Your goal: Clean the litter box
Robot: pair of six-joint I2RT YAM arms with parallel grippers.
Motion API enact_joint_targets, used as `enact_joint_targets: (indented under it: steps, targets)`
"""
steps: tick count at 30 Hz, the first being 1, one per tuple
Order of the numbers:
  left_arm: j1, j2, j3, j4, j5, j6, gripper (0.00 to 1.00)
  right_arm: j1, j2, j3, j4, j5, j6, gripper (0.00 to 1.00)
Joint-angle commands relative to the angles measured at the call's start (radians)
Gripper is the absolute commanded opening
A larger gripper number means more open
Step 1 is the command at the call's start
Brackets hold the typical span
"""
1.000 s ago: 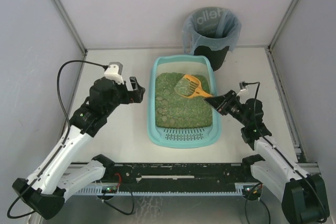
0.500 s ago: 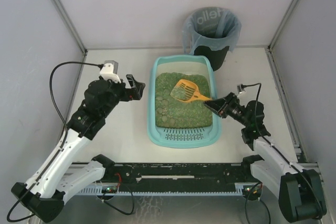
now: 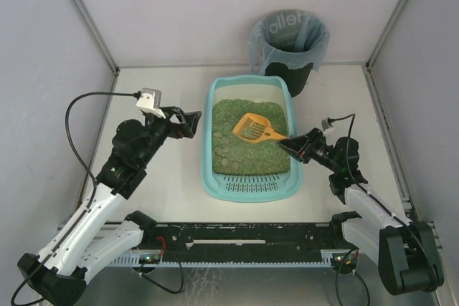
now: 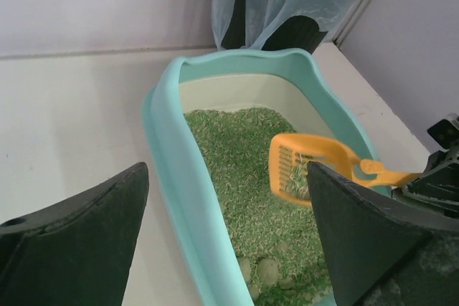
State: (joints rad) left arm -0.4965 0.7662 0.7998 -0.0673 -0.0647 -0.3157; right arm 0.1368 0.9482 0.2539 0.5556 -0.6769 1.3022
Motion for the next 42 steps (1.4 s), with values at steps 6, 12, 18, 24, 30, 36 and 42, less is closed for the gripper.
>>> enact_joint_targets:
  steps: [6, 12, 18, 24, 30, 36, 42]
  targets:
    - [-0.001, 0.078, 0.096, 0.064, 0.278, 0.233, 0.91, 0.036, 0.035, 0.054, 0.094, -0.050, 0.005, 0.00]
    - [-0.029, 0.183, 0.174, 0.055, 0.395, 0.361, 0.87, 0.003, 0.022, 0.022, 0.092, -0.045, -0.026, 0.00]
    - [-0.160, 0.350, 0.326, -0.056, 0.544, 0.659, 0.81, 0.050, -0.013, 0.163, -0.275, -0.009, -0.365, 0.00]
    - [-0.359, 0.493, 0.368, -0.147, 0.516, 1.143, 0.78, 0.045, -0.056, 0.231, -0.461, 0.006, -0.499, 0.00]
    - [-0.364, 0.584, 0.366, 0.017, 0.579, 1.094, 0.72, 0.085, -0.161, 0.312, -0.688, 0.150, -0.652, 0.00]
    - [-0.364, 0.651, 0.387, 0.055, 0.617, 1.087, 0.59, 0.101, -0.180, 0.337, -0.720, 0.128, -0.674, 0.00]
    - [-0.364, 0.693, 0.405, 0.101, 0.622, 1.068, 0.57, 0.123, -0.195, 0.362, -0.756, 0.148, -0.695, 0.00]
